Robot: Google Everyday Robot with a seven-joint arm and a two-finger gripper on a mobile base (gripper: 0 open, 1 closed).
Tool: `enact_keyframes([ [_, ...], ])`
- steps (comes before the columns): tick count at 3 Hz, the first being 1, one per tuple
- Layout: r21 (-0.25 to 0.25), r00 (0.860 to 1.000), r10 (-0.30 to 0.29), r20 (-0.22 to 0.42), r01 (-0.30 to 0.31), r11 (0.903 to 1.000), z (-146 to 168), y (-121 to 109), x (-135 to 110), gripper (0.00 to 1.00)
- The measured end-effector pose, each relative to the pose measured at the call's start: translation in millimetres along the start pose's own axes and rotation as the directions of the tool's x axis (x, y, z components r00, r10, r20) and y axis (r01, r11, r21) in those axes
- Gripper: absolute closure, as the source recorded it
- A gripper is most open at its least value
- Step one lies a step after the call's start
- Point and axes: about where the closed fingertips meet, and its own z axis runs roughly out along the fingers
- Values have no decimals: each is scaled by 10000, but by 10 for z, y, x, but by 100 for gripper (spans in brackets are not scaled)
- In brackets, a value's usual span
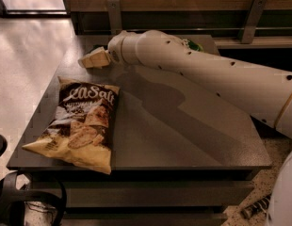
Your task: Pick sponge
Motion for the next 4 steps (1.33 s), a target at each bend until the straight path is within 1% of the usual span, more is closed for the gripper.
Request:
enact_keyframes([
  [1, -190, 9991, 374, 181, -370, 9991, 354, 94, 227, 0],
  [2, -344, 9977, 628, 248, -619, 9975, 559, 116, 316, 0],
  [3, -525, 9955, 916, 228, -903, 9945, 662, 140, 361, 0],
  [4, -560, 9953, 937, 223, -924, 9941, 679, 155, 364, 13],
])
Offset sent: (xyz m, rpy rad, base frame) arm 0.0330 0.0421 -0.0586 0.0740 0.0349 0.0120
